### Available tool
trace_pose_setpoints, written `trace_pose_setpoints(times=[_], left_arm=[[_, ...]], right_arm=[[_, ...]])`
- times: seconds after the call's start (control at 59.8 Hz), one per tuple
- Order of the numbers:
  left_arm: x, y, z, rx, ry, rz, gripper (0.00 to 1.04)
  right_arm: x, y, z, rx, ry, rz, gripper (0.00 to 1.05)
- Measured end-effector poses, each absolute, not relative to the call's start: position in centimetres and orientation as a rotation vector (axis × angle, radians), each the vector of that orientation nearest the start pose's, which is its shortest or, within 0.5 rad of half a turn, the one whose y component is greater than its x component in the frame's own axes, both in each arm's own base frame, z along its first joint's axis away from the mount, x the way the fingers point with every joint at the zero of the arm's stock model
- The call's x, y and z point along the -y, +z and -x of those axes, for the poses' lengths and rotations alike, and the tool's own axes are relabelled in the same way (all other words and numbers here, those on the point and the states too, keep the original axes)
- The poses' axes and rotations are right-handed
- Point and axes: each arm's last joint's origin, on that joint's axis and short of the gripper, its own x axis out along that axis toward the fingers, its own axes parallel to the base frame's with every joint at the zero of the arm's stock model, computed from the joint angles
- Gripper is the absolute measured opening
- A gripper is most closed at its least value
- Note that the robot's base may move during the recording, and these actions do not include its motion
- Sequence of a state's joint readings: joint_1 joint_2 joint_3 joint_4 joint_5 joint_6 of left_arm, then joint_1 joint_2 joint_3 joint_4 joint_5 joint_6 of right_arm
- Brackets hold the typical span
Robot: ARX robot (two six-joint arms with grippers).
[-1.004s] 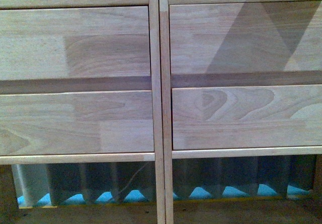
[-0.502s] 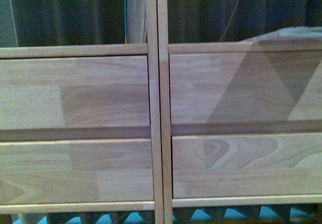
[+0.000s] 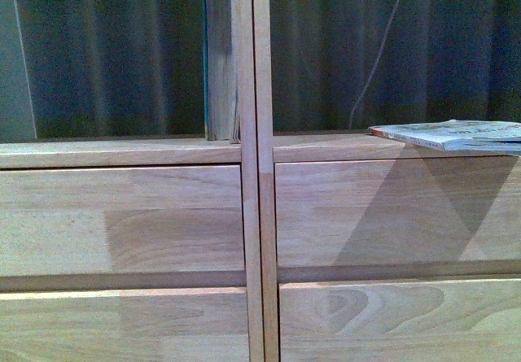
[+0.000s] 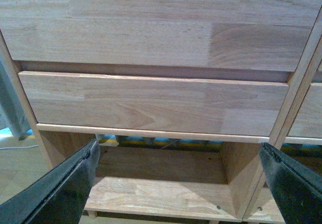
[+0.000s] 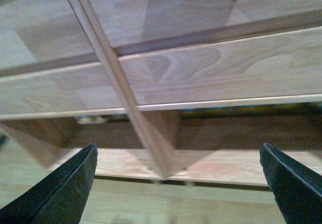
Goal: Organize books on shelf
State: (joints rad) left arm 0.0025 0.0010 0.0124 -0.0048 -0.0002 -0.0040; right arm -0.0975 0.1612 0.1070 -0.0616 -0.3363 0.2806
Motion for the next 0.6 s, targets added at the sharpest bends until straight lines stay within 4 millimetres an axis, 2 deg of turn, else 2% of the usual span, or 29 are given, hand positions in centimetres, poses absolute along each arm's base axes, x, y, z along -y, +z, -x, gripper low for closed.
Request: trace_pose_setpoints(times=[0.134, 0.218, 0.418, 0.502, 0.602], left_arm=[[0.0, 16.7, -9.7, 0.007, 0.002, 0.004, 0.97], [0.0, 16.7, -9.7, 0.007, 0.003, 0.004, 0.97], [0.0, 16.7, -9.7, 0.007, 0.002, 0.004, 0.97], [0.0, 16.7, -9.7, 0.007, 0.003, 0.004, 0.97], [0.0, 16.7, -9.7, 0.007, 0.002, 0.004, 0.97]], right_arm=[[0.1, 23.6, -11.7, -0.063, 0.284, -0.534, 0.98], [0.0, 27.3, -14.5, -0.056, 0.340, -0.730, 0.98], [-1.1, 30.2, -21.2, -0.131, 0.349, -1.091, 0.98], [-1.7, 29.8, -24.1, -0.179, 0.303, -1.186, 0.98], [-2.1, 29.7, -26.3, -0.186, 0.260, -1.238, 0.98]])
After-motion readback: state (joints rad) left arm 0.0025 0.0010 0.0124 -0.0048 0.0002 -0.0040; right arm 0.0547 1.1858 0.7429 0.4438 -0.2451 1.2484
